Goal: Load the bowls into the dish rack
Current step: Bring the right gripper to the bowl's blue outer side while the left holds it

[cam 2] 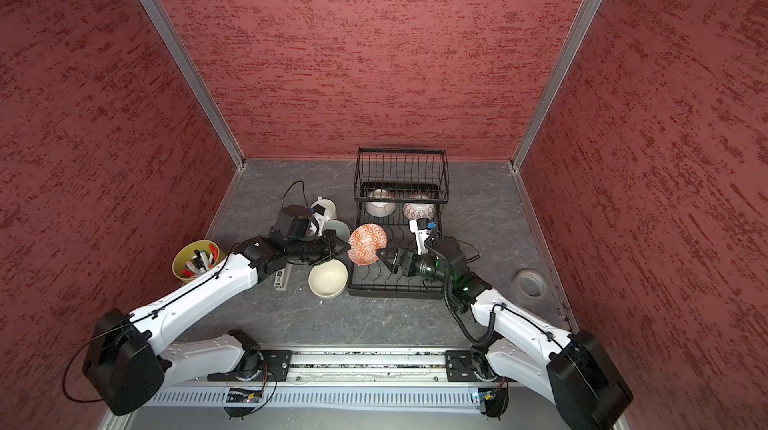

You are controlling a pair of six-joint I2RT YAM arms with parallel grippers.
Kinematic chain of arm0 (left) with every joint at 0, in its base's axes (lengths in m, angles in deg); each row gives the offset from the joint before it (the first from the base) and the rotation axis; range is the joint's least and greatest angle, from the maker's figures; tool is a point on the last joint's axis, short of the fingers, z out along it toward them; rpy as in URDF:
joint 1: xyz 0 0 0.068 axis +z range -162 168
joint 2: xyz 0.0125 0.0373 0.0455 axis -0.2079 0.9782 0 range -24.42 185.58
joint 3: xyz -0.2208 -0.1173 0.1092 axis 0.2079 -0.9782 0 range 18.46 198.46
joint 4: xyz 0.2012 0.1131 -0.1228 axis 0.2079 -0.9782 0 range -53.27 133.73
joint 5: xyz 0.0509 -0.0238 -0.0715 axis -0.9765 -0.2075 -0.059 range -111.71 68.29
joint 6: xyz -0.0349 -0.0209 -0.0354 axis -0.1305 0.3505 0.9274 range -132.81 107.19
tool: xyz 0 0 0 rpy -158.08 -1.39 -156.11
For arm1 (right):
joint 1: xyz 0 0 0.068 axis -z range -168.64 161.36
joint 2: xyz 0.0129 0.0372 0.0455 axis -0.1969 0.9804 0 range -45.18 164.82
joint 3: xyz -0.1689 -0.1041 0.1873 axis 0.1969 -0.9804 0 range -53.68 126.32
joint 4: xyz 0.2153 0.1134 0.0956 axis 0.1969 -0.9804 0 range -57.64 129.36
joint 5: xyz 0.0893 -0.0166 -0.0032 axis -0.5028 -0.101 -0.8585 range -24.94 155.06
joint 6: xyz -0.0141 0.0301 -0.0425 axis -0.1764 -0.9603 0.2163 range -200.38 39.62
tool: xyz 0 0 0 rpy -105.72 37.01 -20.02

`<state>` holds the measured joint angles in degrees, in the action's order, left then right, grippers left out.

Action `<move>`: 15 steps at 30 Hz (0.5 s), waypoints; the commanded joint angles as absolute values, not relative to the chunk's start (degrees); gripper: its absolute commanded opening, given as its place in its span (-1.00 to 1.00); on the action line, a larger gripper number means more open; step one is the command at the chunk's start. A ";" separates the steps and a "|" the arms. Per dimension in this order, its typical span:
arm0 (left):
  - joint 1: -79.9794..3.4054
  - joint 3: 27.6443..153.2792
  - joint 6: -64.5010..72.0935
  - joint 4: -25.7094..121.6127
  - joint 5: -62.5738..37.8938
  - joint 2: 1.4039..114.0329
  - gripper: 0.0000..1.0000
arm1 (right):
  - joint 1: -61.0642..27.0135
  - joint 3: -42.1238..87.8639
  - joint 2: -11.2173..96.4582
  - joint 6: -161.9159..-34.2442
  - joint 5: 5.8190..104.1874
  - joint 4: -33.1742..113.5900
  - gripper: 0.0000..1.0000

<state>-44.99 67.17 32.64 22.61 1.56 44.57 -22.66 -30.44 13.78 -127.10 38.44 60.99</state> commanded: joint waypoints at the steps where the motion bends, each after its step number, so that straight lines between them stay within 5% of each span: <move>1: -45.56 67.01 33.94 28.01 3.50 45.07 -1.00 | -22.45 -31.25 12.39 -128.18 39.88 64.98 0.96; 15: -45.75 67.00 37.23 34.52 7.52 48.04 -1.00 | -22.47 -32.45 10.92 -128.07 40.92 65.20 0.96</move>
<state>-45.45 67.02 35.92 28.97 5.01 47.69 -22.66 -31.55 11.86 -127.51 39.60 63.61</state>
